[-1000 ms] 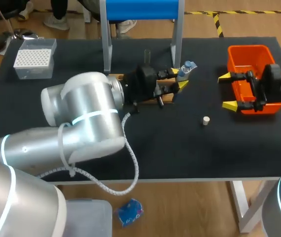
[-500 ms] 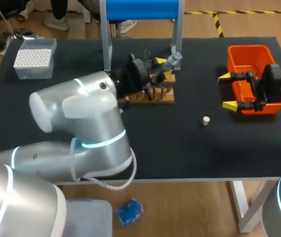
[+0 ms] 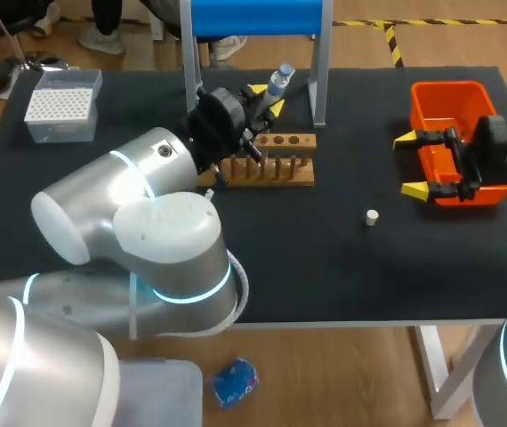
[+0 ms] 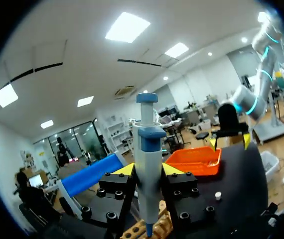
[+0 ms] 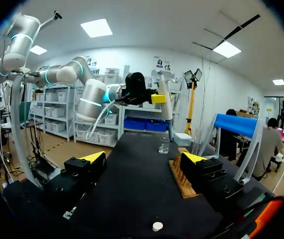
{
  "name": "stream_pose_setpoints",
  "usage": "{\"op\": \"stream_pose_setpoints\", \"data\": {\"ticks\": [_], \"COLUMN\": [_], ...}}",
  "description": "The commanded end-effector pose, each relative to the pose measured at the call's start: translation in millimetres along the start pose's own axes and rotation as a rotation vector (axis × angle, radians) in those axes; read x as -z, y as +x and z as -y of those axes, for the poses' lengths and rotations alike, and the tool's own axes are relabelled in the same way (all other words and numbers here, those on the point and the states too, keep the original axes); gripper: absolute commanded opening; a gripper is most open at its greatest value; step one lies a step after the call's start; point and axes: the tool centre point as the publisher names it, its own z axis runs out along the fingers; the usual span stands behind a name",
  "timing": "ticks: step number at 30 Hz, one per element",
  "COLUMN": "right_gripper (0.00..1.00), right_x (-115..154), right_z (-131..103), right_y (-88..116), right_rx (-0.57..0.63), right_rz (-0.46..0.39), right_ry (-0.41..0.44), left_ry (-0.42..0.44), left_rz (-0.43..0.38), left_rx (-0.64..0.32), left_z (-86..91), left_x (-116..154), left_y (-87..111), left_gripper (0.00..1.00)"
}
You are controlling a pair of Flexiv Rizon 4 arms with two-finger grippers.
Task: Invert the test tube, pick up the pipette, mount the tip to pipette, aspirate from beaker and dispense into the tube, eject the tip, return the pipette, and cap with the stopper.
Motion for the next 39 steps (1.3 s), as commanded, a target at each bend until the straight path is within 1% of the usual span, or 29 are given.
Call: {"op": "stream_pose_setpoints", "data": {"ticks": [1,12,14,16,17,18,19,20,21,22,23,25,39], "right_gripper": [1.0,1.0,1.0,1.0,1.0,1.0,1.0,1.0,1.0,1.0,1.0,1.0,1.0], "right_x": [0,0,0,0,0,0,0,0,0,0,0,0,0], "right_z": [0,0,0,0,0,0,0,0,0,0,0,0,0], "right_y": [0,0,0,0,0,0,0,0,0,0,0,0,0], "right_rx": [0.001,0.001,0.001,0.001,0.001,0.001,0.001,0.001,0.001,0.001,0.001,0.001,0.001], "right_rz": [0.001,0.001,0.001,0.001,0.001,0.001,0.001,0.001,0.001,0.001,0.001,0.001,0.001], "right_ry": [0.001,0.001,0.001,0.001,0.001,0.001,0.001,0.001,0.001,0.001,0.001,0.001,0.001], "left_ry": [0.028,0.028,0.068,0.067,0.099,0.09,0.089,0.128,0.104,0.093,0.125,0.11,0.11], "left_rz": [0.072,0.072,0.083,0.1,0.103,0.11,0.125,0.128,0.131,0.145,0.141,0.145,0.145], "left_rx": [-0.057,-0.057,0.021,0.044,0.086,0.082,0.109,0.167,0.15,0.168,0.212,0.24,0.24], "left_z": [-18.8,-18.8,-19.1,-22.2,-22.2,-23.7,-26.2,-27.5,-30.1,-33.9,-34.7,-38.3,-38.3], "left_x": [3,3,5,9,11,13,15,17,18,20,21,23,23], "left_y": [-2.2,-2.2,-7.3,-14.5,-17.9,-21.8,-26.1,-31.0,-35.2,-40.5,-44.2,-53.1,-53.1], "left_gripper": [0.0,0.0,0.0,0.0,0.0,0.0,0.0,0.0,0.0,0.0,0.0,0.0,0.0]}}
